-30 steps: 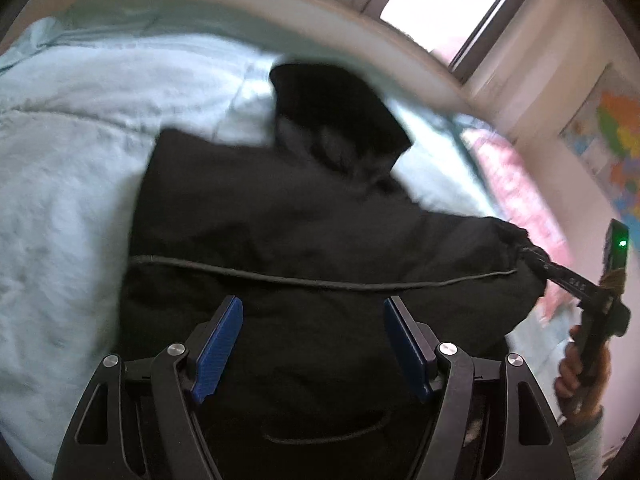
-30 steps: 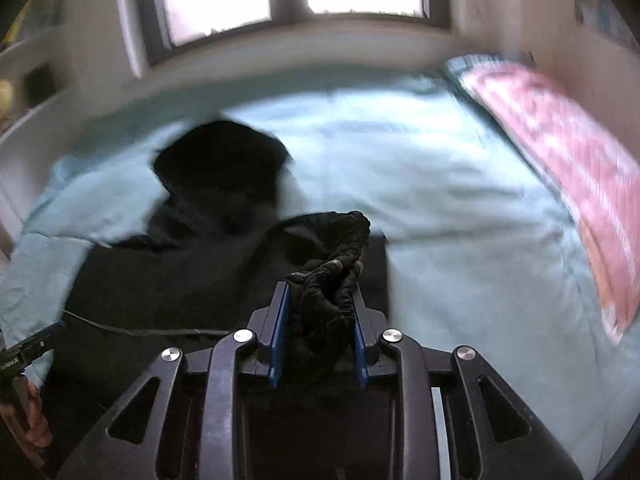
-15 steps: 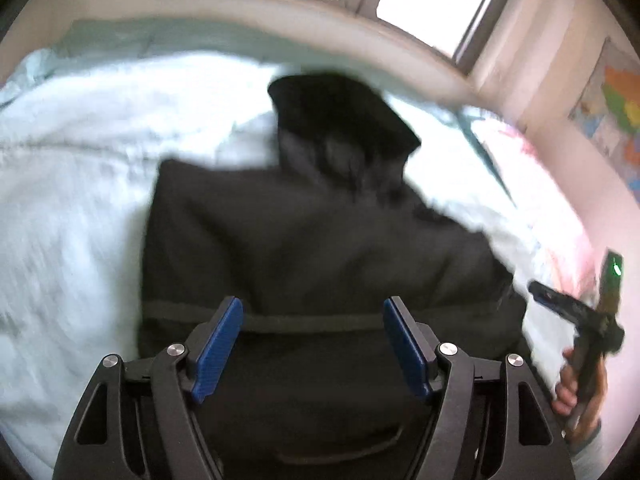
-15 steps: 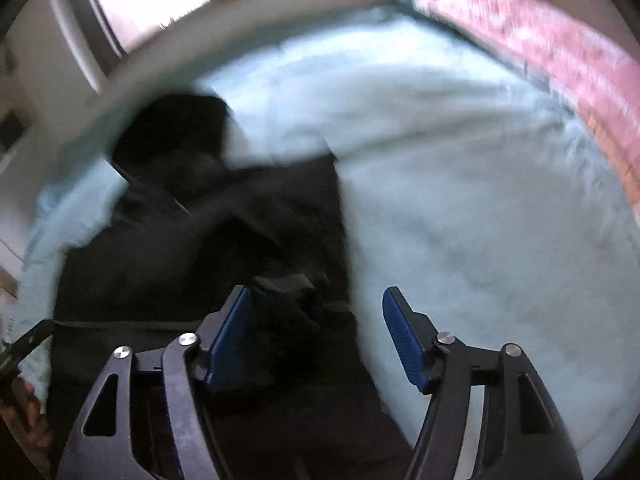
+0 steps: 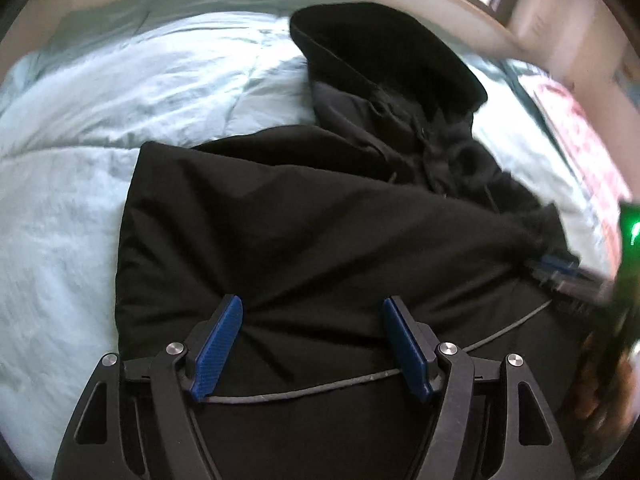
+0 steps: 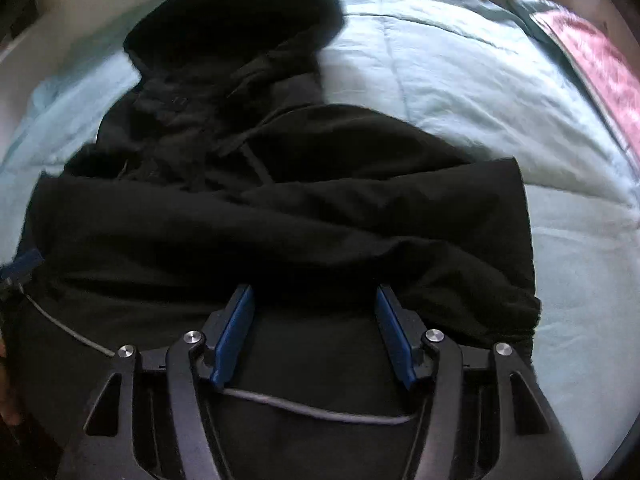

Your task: Fold large clothes

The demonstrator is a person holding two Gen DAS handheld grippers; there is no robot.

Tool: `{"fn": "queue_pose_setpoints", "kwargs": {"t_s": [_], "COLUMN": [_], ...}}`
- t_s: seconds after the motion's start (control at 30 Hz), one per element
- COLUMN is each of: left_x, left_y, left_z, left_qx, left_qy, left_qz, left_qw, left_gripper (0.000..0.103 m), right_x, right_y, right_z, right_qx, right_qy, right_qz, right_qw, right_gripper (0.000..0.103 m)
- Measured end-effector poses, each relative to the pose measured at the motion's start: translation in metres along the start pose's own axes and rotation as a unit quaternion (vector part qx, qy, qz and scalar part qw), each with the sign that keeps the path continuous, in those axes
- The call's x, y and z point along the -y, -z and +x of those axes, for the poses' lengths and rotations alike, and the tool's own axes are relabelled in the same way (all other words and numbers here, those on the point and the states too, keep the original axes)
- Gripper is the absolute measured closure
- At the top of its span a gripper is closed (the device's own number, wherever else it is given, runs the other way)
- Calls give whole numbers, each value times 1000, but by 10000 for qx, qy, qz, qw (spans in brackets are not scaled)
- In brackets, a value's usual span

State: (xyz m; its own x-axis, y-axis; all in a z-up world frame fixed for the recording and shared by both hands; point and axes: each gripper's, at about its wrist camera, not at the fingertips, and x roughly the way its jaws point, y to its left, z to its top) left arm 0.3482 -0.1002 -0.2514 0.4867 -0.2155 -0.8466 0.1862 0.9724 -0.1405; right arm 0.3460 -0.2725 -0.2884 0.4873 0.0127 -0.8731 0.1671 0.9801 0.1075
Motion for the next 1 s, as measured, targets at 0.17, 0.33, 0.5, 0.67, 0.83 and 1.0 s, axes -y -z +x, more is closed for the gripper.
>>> {"fn": "queue_pose_setpoints", "kwargs": {"t_s": [0.17, 0.33, 0.5, 0.67, 0.83, 1.0], "left_x": [-7, -16, -20, -38, -37, -39], "left_y": [5, 33, 65, 74, 73, 82], "left_z": [-15, -70, -107, -70, -46, -40], "left_qx": [168, 671, 1308, 587, 340, 573], "left_qy": [78, 588, 321, 102, -49, -57], "left_qz": [-84, -323, -380, -430, -483, -374], "left_qw": [9998, 9955, 9902, 9973, 9982, 9976], "left_gripper": [29, 29, 29, 29, 29, 28], "right_x": [10, 20, 8, 8, 7, 5], "right_y": [5, 25, 57, 74, 93, 100], "right_z": [-15, -83, -124, -73, -48, -42], "right_qx": [25, 490, 834, 430, 716, 1008], "right_qy": [139, -221, -453, 13, 151, 259], "right_qz": [70, 168, -119, -124, -325, -316], "right_qw": [9999, 9984, 9954, 9990, 9968, 9941], "right_gripper": [45, 44, 42, 42, 43, 42]}}
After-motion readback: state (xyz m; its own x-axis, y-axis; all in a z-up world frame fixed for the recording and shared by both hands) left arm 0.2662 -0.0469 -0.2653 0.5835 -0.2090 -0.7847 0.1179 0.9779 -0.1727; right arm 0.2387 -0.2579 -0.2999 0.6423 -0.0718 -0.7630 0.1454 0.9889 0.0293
